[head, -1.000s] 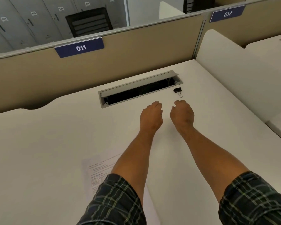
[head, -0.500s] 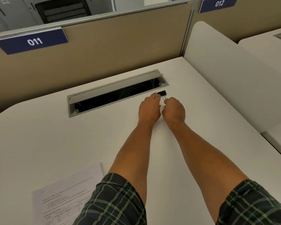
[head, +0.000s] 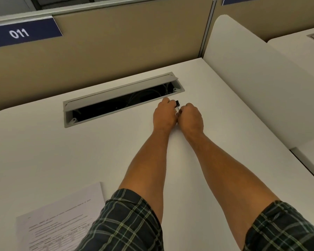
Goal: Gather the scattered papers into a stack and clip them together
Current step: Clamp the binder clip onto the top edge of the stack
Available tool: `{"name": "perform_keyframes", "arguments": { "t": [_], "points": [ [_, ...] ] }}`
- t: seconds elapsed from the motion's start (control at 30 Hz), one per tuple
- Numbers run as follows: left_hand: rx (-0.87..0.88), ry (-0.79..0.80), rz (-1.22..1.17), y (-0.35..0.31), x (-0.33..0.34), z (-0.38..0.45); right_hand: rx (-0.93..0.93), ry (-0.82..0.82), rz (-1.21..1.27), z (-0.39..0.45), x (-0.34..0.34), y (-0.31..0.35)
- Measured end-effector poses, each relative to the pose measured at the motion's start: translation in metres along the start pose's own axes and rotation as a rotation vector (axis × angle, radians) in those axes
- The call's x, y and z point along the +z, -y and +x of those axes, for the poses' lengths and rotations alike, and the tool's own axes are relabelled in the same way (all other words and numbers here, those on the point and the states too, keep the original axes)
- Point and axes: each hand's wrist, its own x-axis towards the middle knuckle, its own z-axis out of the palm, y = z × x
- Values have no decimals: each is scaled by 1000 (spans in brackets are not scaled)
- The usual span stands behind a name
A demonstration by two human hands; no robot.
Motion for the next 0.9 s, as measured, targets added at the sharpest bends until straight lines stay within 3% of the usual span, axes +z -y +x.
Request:
{"name": "perform_keyframes", "arguments": {
  "t": [0.2,0.4,0.7,0.9],
  "points": [
    [-161,-32,-95,-2,-17,-24,-4,72,-66,-28,1,8],
    [-266,-28,-219,10,-38,-58,55,239,35,-66,-8,29],
    [-406,-6,-643,40,-85,-135,112,374,209,-159,-19,70],
    [-493,-4,-1071,72,-130,-209,82,426,438,-217,-27,97]
  ]
}}
